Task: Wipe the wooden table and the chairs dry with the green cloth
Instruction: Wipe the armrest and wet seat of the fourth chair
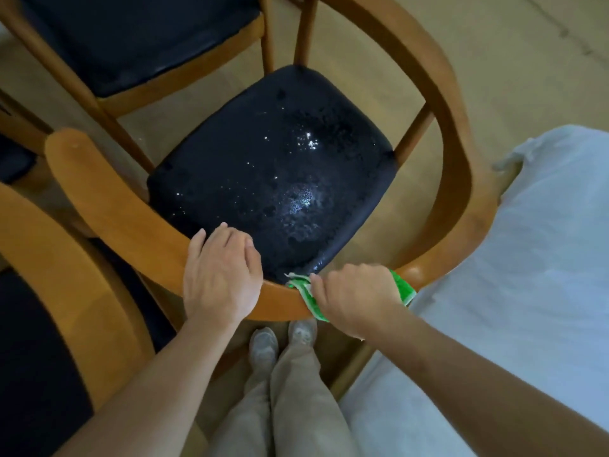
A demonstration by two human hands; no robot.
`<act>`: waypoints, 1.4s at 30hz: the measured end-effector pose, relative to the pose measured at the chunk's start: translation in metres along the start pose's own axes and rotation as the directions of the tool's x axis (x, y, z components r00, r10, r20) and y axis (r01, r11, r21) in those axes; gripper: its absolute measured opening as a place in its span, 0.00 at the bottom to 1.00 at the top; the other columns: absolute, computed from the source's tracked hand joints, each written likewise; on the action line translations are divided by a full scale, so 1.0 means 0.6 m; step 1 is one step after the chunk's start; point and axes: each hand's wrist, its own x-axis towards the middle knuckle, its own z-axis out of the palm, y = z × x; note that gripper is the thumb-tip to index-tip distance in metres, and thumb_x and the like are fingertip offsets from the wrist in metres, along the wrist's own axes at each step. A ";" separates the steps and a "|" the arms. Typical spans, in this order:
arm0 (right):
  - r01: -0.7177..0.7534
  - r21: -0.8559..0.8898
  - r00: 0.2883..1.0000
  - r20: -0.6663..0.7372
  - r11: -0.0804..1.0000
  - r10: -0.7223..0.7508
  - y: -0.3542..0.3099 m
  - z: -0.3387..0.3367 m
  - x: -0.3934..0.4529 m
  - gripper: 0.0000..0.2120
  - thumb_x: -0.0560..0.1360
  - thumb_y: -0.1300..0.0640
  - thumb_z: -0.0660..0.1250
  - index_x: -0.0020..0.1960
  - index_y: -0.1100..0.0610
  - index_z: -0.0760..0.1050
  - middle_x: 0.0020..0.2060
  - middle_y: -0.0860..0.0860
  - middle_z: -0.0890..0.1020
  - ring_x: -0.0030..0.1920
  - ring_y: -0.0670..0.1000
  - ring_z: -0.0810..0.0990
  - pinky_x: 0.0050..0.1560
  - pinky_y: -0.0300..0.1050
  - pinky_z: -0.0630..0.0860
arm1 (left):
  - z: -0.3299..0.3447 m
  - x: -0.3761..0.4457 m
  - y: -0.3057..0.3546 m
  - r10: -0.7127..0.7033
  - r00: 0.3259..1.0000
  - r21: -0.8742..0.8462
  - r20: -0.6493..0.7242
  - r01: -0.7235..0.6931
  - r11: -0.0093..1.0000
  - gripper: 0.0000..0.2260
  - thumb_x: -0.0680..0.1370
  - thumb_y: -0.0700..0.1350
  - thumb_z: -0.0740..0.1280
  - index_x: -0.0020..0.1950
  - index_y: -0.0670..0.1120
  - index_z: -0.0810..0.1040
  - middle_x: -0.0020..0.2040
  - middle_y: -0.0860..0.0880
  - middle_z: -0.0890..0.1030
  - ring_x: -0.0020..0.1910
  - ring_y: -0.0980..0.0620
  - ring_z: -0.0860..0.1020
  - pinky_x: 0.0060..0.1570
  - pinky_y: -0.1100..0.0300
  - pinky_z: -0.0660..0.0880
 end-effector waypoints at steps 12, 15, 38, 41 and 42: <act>-0.191 -0.094 0.970 -0.171 0.977 0.173 0.025 0.007 -0.031 0.27 0.78 0.46 0.56 0.23 0.55 0.61 0.21 0.50 0.75 0.32 0.51 0.81 0.71 0.61 0.52 | -0.003 0.001 0.010 0.004 0.999 0.133 0.043 -0.010 0.991 0.15 0.79 0.46 0.58 0.42 0.47 0.82 0.38 0.51 0.81 0.40 0.52 0.77 0.65 0.48 0.63; -0.162 0.072 0.982 -0.091 0.984 0.168 -0.028 0.010 -0.030 0.25 0.81 0.45 0.49 0.37 0.53 0.78 0.39 0.53 0.84 0.47 0.55 0.83 0.72 0.58 0.55 | -0.002 0.001 0.008 0.028 0.999 0.143 0.039 -0.033 0.989 0.18 0.80 0.46 0.54 0.39 0.47 0.81 0.35 0.51 0.80 0.37 0.52 0.76 0.64 0.48 0.63; -0.017 0.066 0.999 -0.041 0.998 0.020 0.141 -0.017 -0.051 0.27 0.80 0.42 0.45 0.36 0.51 0.77 0.36 0.49 0.83 0.48 0.52 0.82 0.70 0.59 0.28 | -0.015 0.013 0.032 -0.084 0.985 0.188 0.153 0.055 0.981 0.12 0.76 0.43 0.62 0.35 0.50 0.81 0.33 0.55 0.77 0.35 0.55 0.75 0.60 0.45 0.65; -0.117 0.154 0.969 -0.200 0.981 0.147 0.233 -0.026 -0.046 0.24 0.79 0.41 0.47 0.34 0.47 0.75 0.33 0.43 0.77 0.46 0.47 0.79 0.71 0.59 0.34 | -0.017 0.014 0.039 -0.108 0.984 0.204 0.139 0.078 0.976 0.11 0.75 0.42 0.64 0.33 0.51 0.80 0.32 0.55 0.76 0.35 0.55 0.75 0.59 0.44 0.66; -0.150 0.221 0.961 -0.197 0.964 0.195 0.265 -0.030 -0.042 0.21 0.79 0.42 0.48 0.35 0.46 0.72 0.35 0.41 0.75 0.50 0.47 0.78 0.72 0.61 0.36 | -0.017 0.015 0.041 -0.111 0.984 0.207 0.136 0.082 0.975 0.12 0.75 0.42 0.64 0.33 0.51 0.79 0.31 0.56 0.76 0.35 0.55 0.74 0.58 0.44 0.67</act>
